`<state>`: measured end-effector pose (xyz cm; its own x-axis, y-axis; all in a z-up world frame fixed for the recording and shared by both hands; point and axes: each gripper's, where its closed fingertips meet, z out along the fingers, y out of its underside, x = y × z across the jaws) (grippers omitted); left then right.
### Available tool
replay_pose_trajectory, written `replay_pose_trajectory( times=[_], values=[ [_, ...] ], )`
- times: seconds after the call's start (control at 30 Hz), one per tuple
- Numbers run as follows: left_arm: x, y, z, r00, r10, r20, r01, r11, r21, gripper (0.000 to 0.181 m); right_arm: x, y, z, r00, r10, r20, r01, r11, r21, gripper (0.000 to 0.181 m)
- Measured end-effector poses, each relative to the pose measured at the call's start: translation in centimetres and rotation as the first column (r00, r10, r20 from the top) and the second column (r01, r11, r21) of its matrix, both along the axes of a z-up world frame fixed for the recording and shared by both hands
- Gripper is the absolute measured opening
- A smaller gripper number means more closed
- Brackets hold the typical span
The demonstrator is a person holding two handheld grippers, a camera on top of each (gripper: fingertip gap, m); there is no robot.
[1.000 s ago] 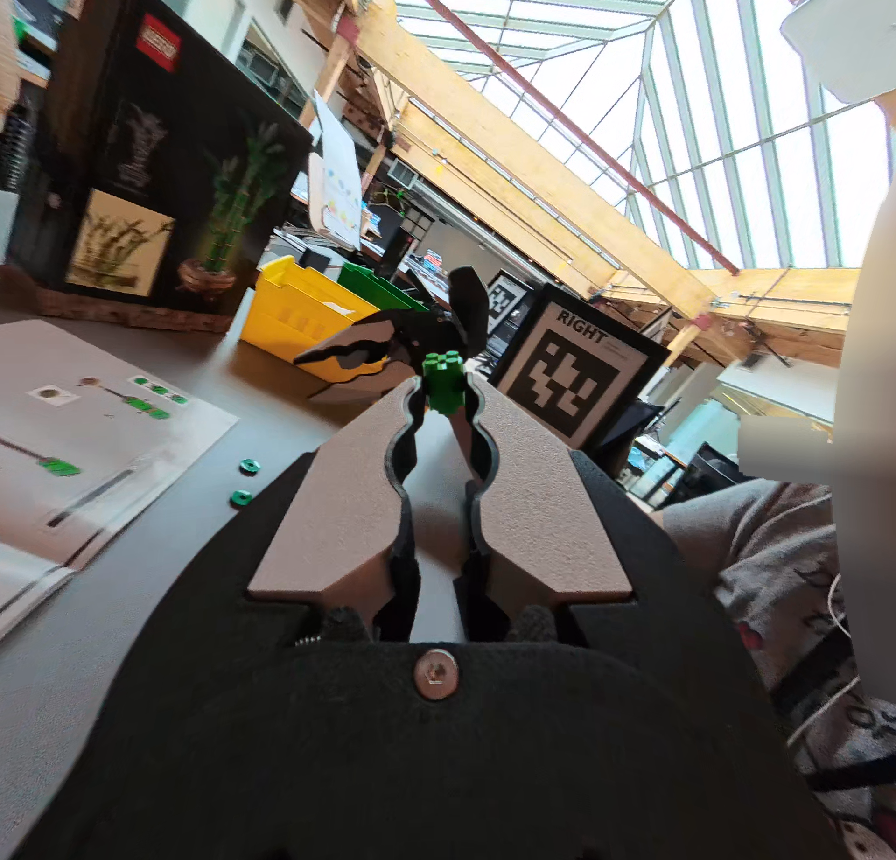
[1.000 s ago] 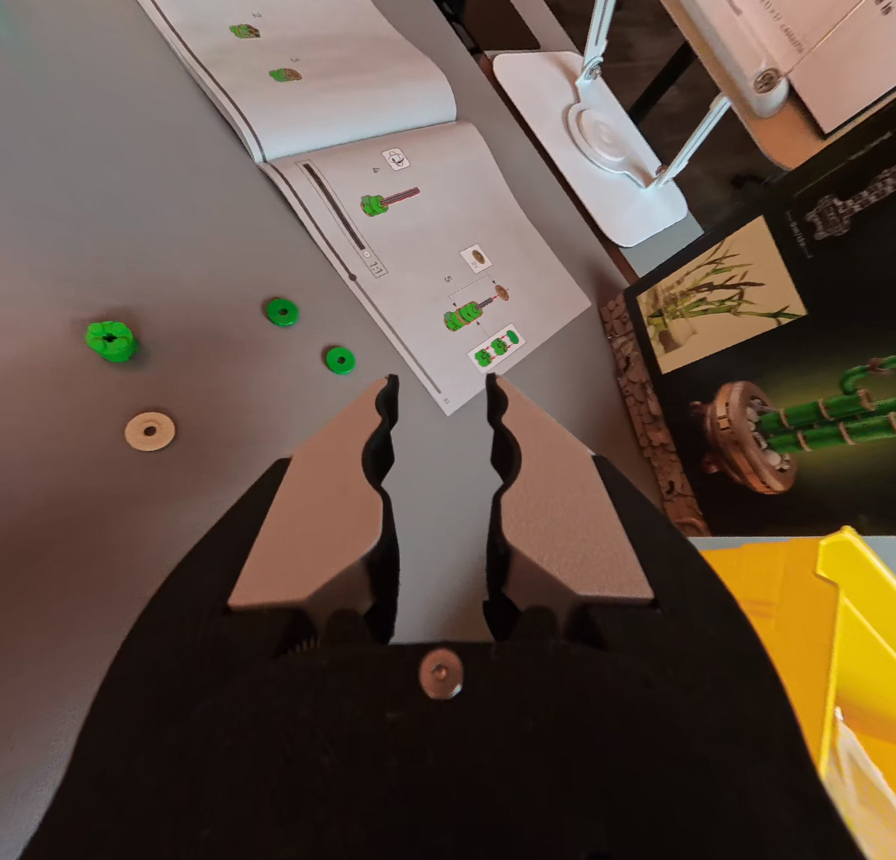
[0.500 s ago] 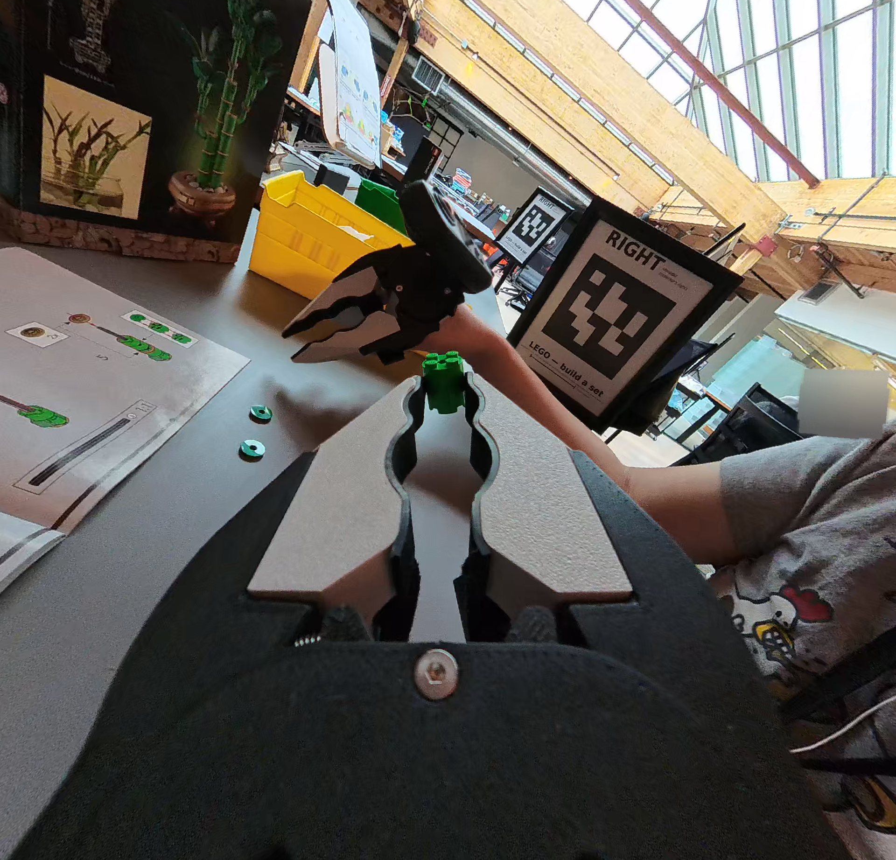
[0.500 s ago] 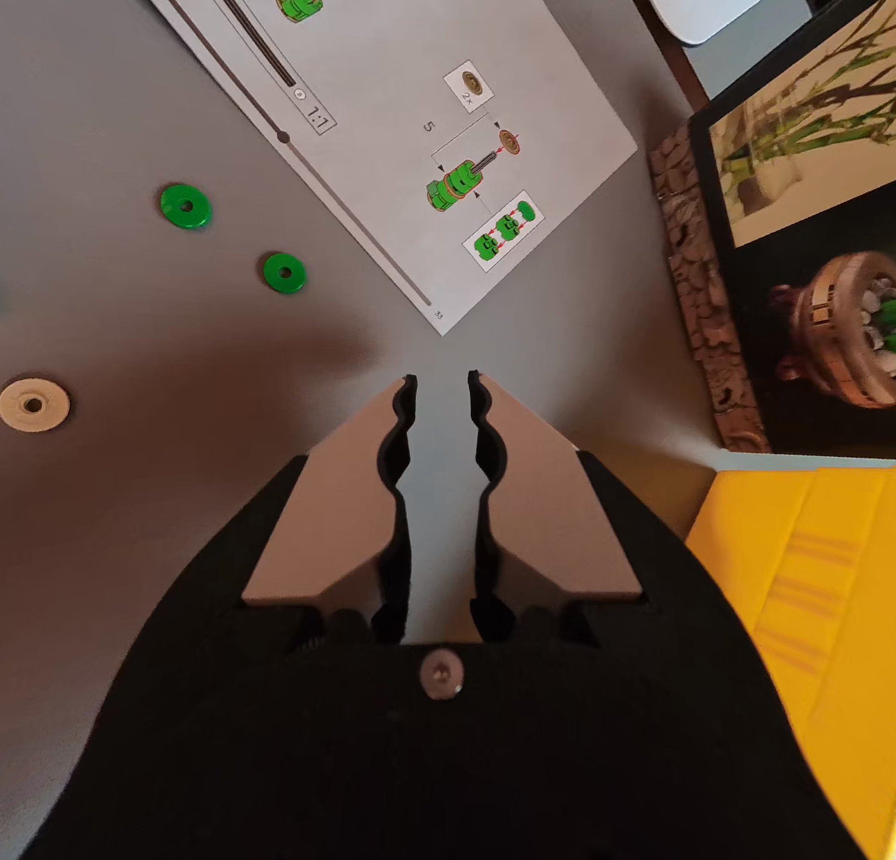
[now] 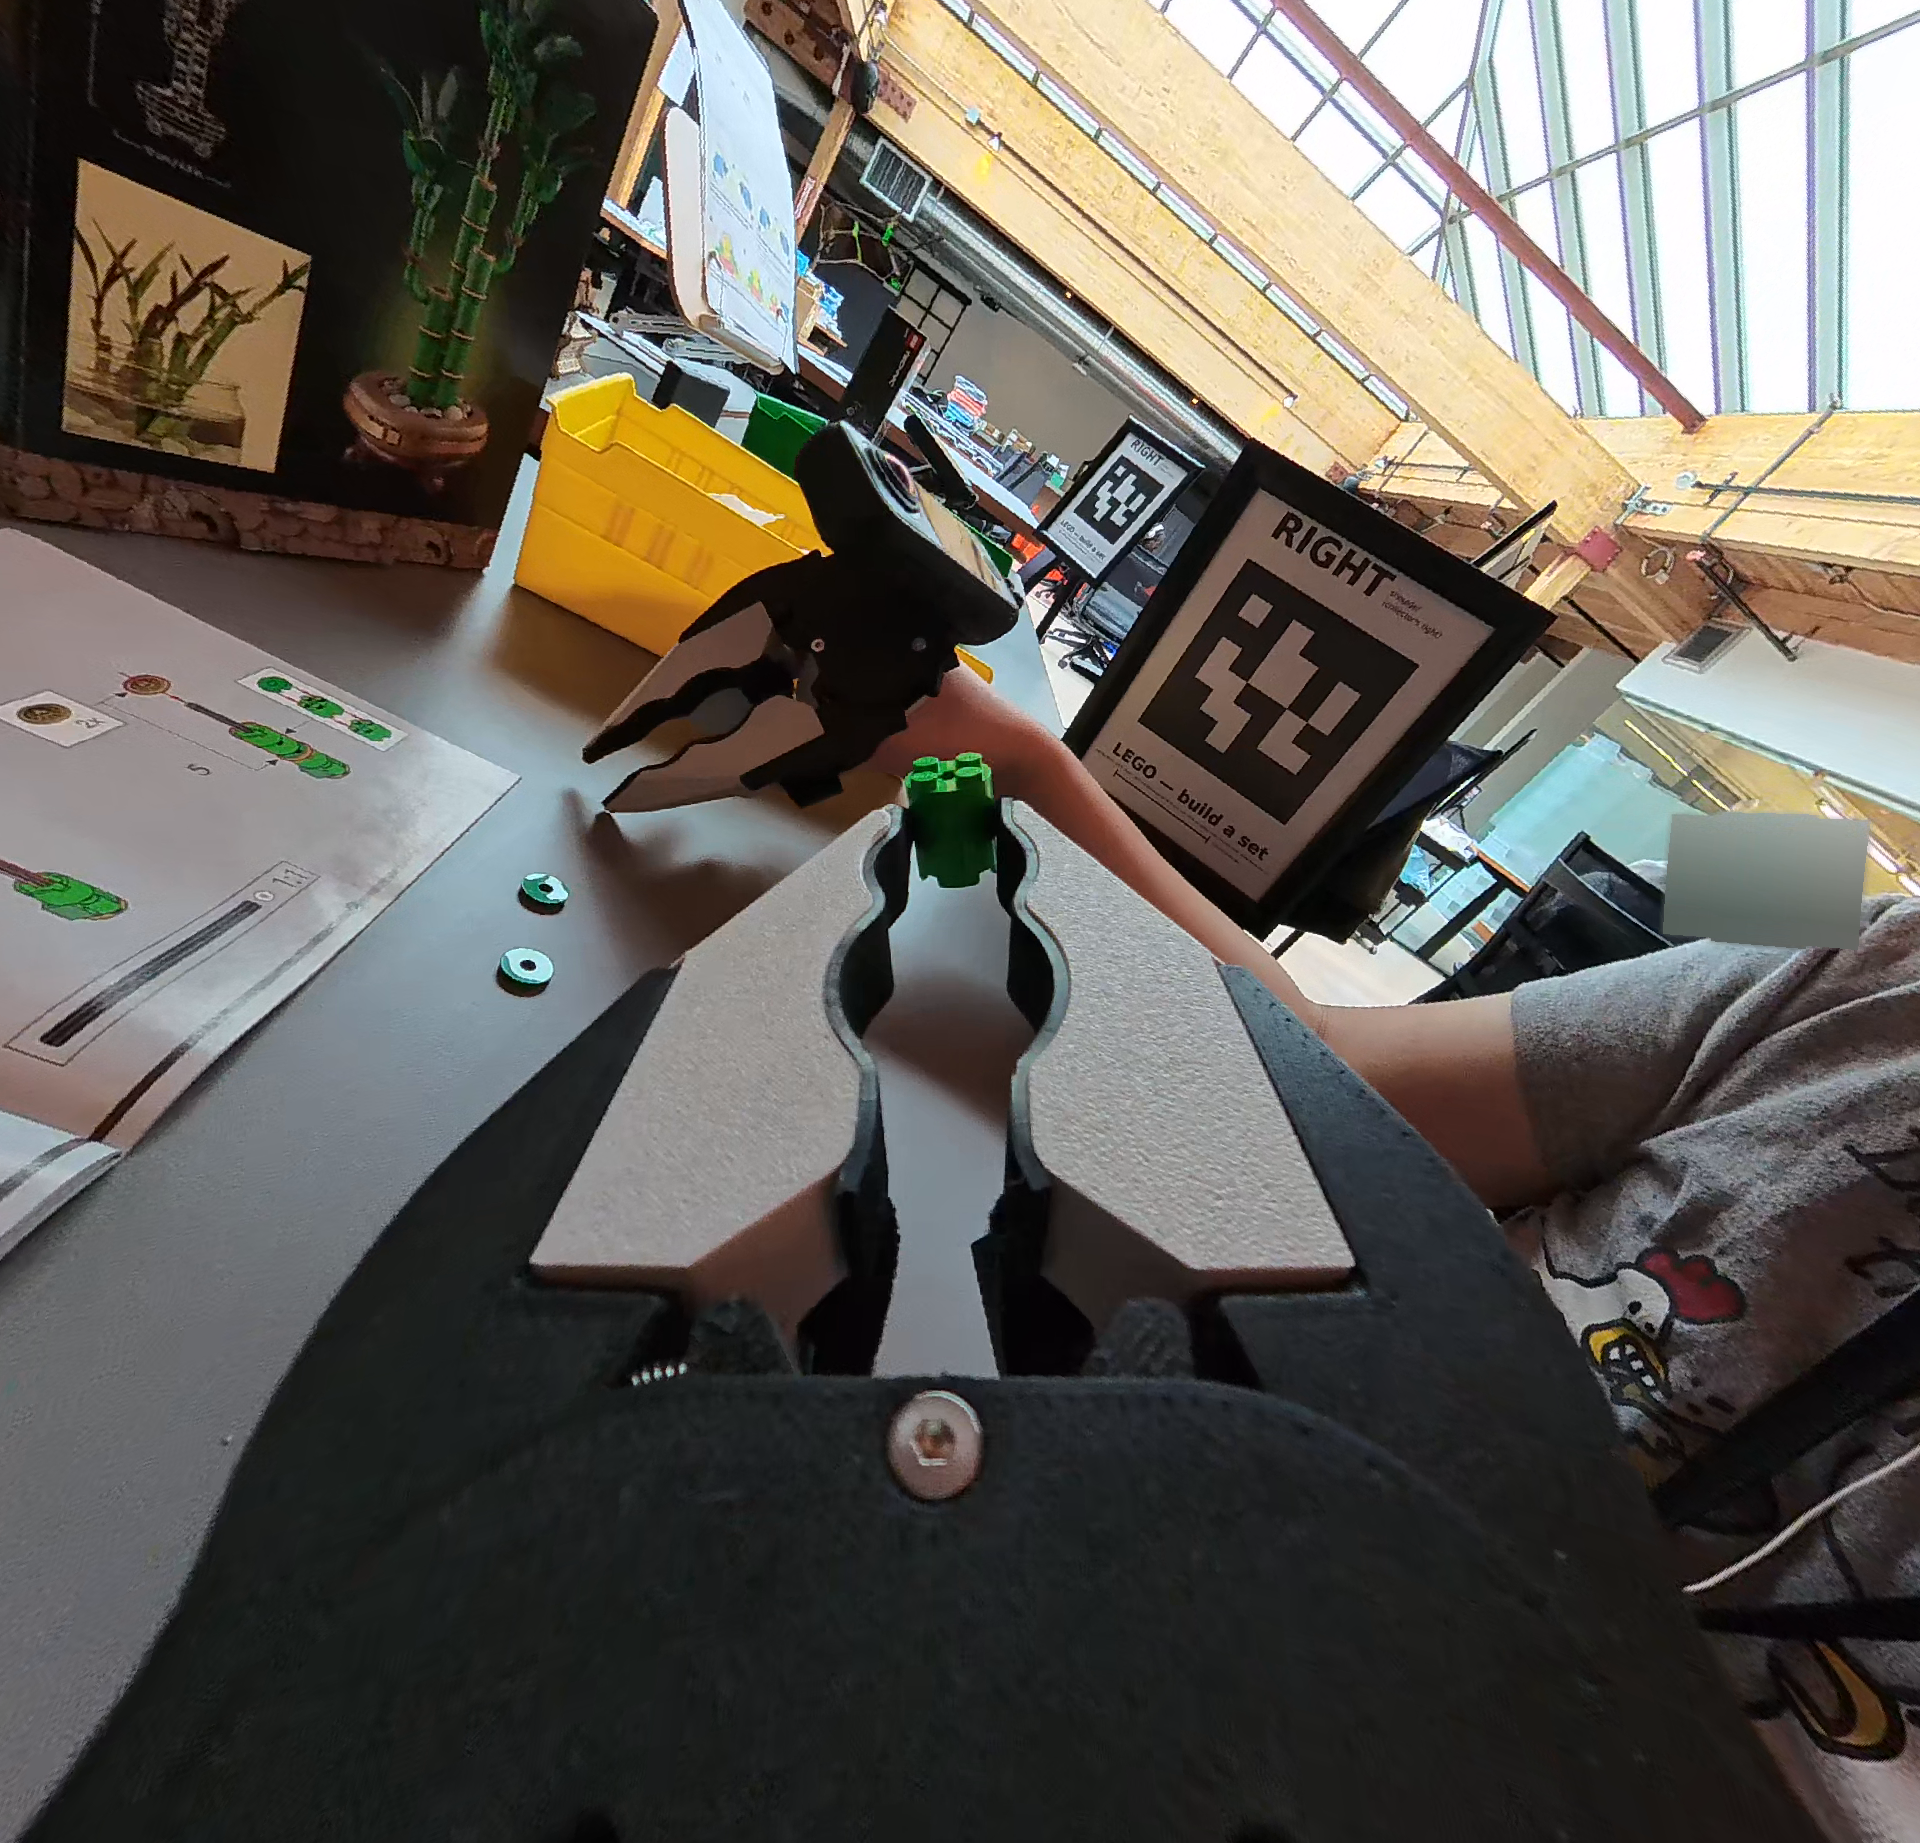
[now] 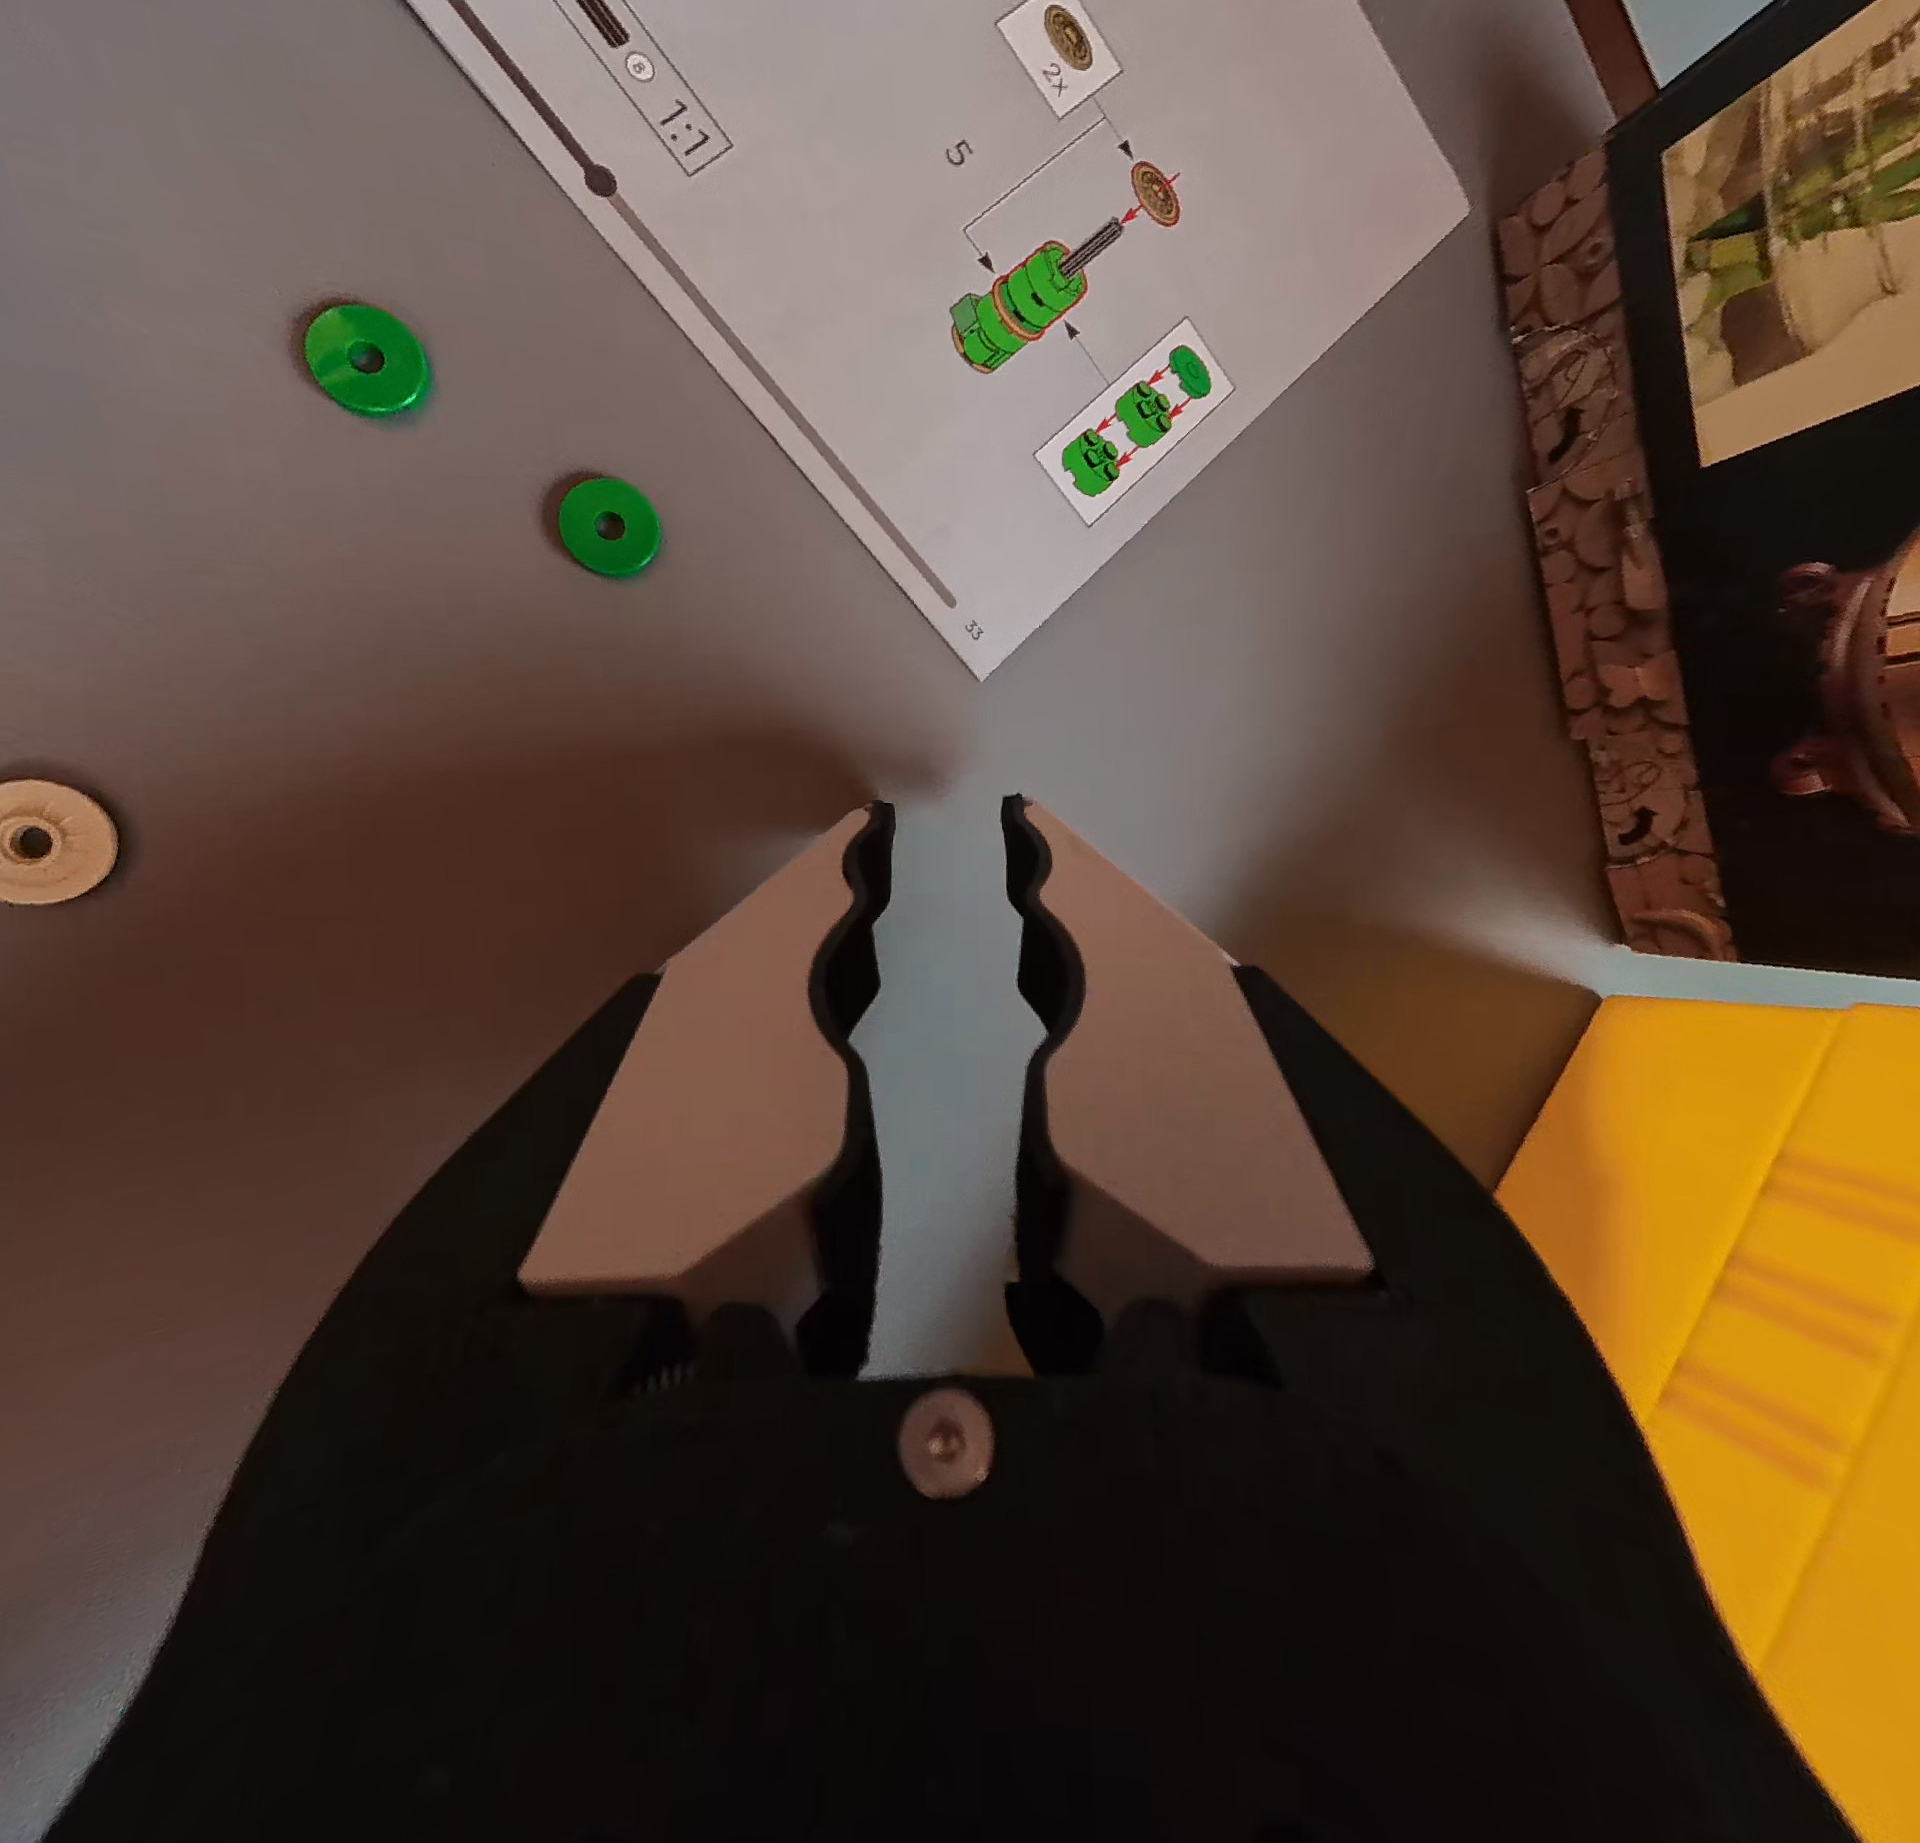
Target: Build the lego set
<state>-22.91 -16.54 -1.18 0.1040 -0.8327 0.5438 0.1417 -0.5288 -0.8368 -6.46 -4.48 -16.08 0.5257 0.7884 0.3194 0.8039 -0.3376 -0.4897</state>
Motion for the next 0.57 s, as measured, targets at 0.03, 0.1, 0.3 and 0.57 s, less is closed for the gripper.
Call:
replay_pose_trajectory(
  times=[0.03, 0.1, 0.3, 0.57],
  values=[
    [0.0, 0.0, 0.0, 1.0, 0.001, 0.002, -0.001, 1.0, 0.0, 0.014, 0.1, 0.0, 0.0, 1.0, -0.003, 0.001, 0.003, 1.0, 0.002, 0.021],
    [-0.1, 0.0, 0.2, 1.0, 0.001, 0.01, 0.0, 1.0, -0.003, 0.013, 0.2, 0.1, 0.1, 1.0, -0.007, 0.0, 0.007, 1.0, 0.005, 0.021],
    [-0.5, -0.3, 1.3, 0.995, -0.037, 0.09, 0.04, 0.999, -0.029, 0.013, 0.1, 0.1, 0.1, 1.0, -0.002, 0.01, 0.002, 1.0, 0.008, 0.023],
    [-1.4, -3.0, 5.1, 0.918, -0.218, 0.331, 0.236, 0.972, -0.015, 0.013, -1.2, 0.2, 2.3, 0.998, 0.01, -0.058, -0.006, 0.997, 0.077, 0.028]
  ],
)
